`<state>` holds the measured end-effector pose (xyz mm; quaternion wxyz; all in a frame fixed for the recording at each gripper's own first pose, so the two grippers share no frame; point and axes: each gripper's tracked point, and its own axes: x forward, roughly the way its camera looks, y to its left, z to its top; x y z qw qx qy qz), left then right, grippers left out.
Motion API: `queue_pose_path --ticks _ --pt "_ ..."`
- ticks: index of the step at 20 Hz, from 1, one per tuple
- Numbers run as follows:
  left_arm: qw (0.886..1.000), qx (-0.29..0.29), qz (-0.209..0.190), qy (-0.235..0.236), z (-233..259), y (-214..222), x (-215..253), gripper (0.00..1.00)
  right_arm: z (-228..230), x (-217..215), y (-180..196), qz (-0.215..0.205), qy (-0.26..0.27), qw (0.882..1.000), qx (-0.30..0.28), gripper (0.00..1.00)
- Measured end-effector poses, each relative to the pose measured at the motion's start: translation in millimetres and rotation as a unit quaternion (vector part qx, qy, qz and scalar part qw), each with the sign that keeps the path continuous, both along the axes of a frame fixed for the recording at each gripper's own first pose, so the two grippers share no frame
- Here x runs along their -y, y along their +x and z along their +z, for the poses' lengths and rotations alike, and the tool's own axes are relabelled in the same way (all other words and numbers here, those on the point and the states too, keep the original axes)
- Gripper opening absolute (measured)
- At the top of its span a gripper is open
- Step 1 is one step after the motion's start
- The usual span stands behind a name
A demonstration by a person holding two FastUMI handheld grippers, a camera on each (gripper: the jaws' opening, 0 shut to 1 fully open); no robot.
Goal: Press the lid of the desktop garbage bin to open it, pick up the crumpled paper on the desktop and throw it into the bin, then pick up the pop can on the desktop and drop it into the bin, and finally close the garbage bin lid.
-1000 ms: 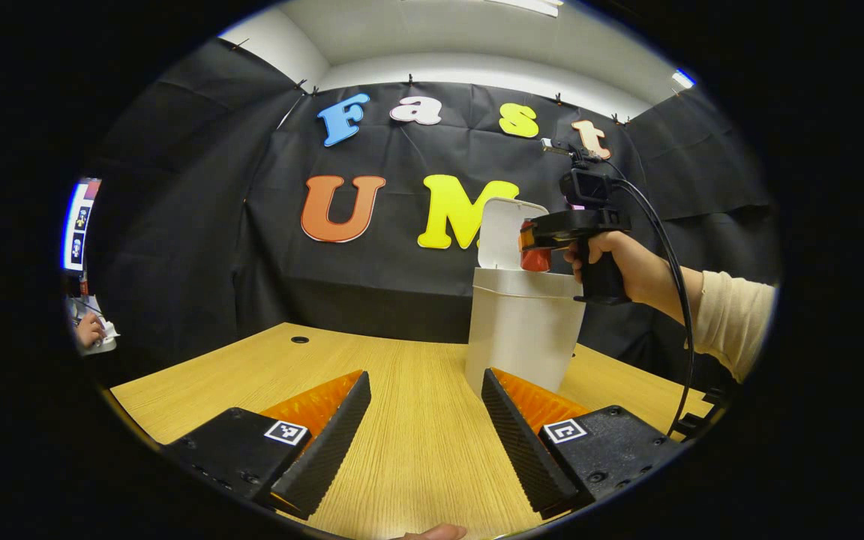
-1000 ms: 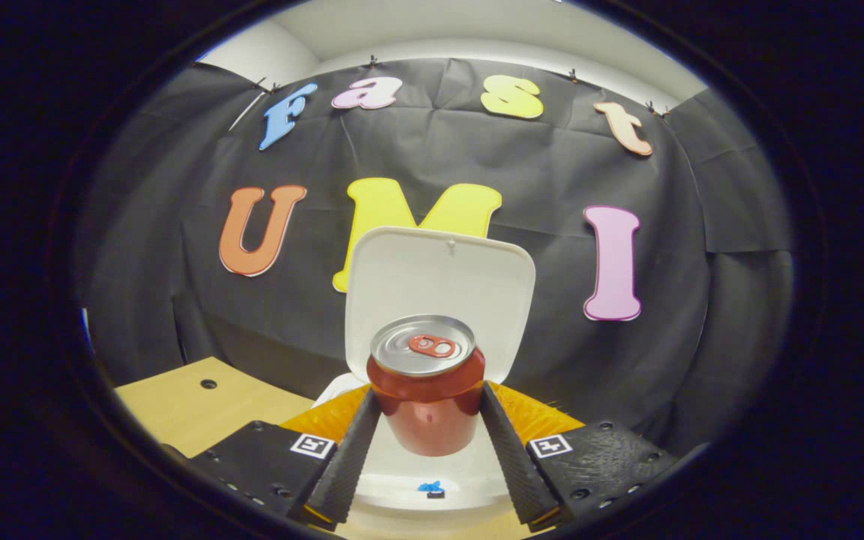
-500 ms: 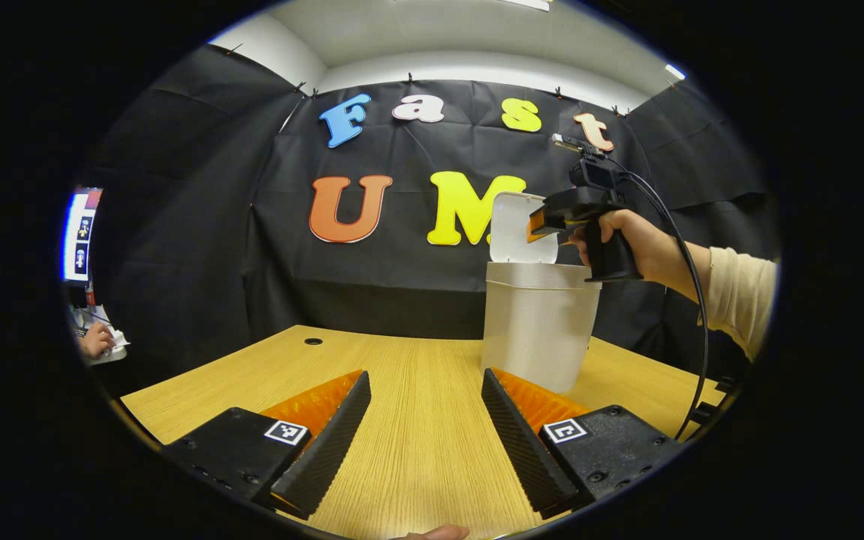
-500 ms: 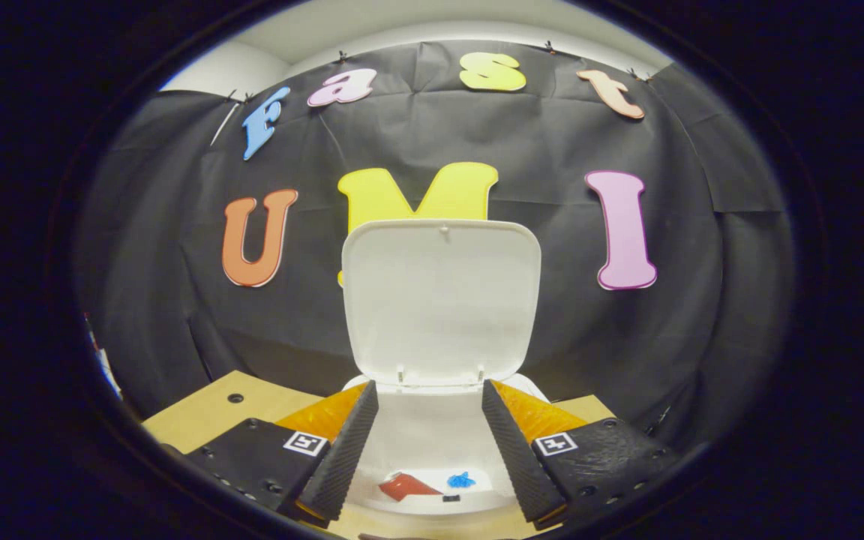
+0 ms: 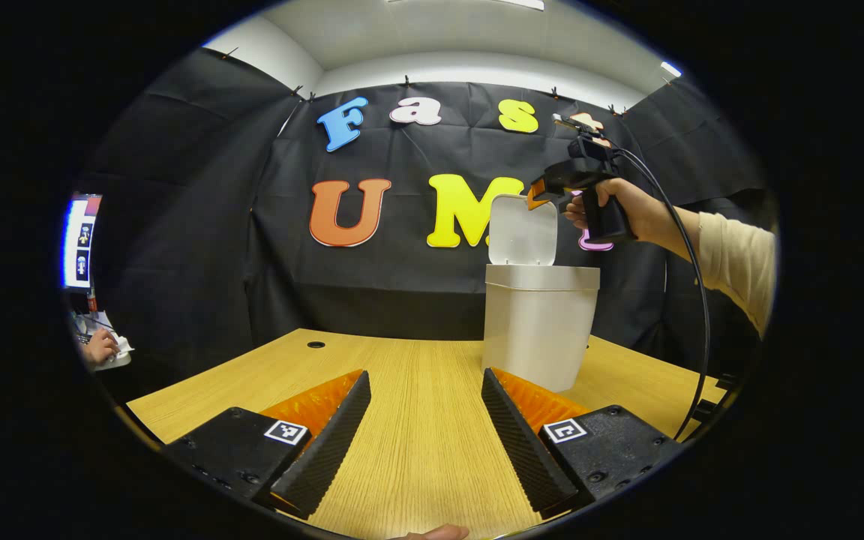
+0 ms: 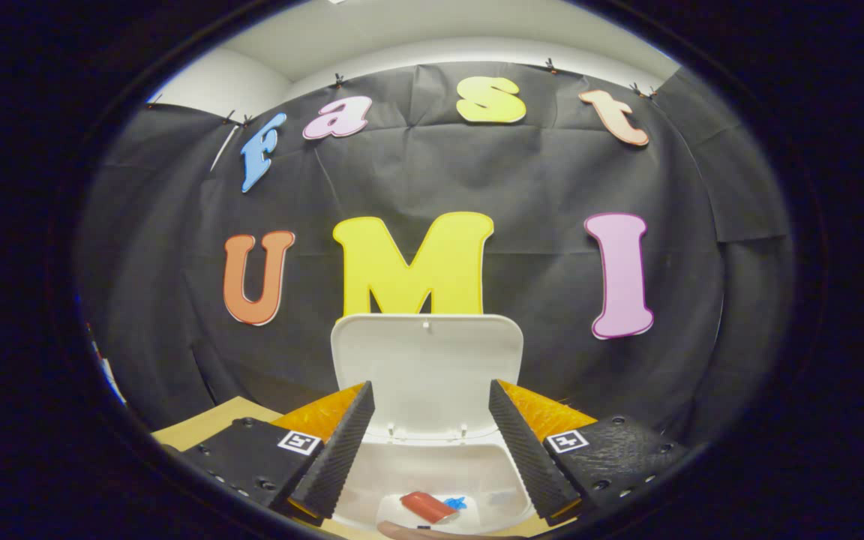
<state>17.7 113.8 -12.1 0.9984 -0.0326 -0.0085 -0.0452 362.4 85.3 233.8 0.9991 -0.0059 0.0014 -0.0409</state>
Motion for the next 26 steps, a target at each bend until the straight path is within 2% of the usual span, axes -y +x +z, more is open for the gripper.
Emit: queue_pose_path --ticks 4,7,12,14,15,19,22,26 --pt "1.000 -0.008 0.003 0.007 -9 -4 -1 0.99 58 -4 17 0.007 0.018 0.999 0.051 0.92" --pt "1.000 -0.020 0.008 0.019 -16 -3 -5 0.98 85 -3 39 -0.003 0.032 0.996 0.080 0.93" --pt "0.999 -0.028 0.022 0.005 -24 0 -17 0.98 75 -1 87 -0.032 0.001 0.997 0.067 0.92" --pt "0.999 -0.037 0.023 -0.001 -30 -1 -19 0.99 54 -4 96 -0.025 -0.002 0.999 0.039 0.93" --pt "0.999 -0.037 0.023 -0.001 -30 0 -20 0.99 42 -8 97 -0.014 -0.003 1.000 0.018 0.93" --pt "0.999 -0.041 0.017 -0.007 -33 9 -15 0.99 38 -5 81 0.013 0.011 1.000 0.005 0.96" --pt "0.999 -0.034 0.010 -0.010 -28 2 -10 0.98 31 -6 64 0.015 0.021 1.000 -0.007 0.95" --pt "1.000 -0.023 0.010 -0.007 -18 0 -5 0.98 2 -12 42 0.019 0.003 0.999 -0.034 0.96"
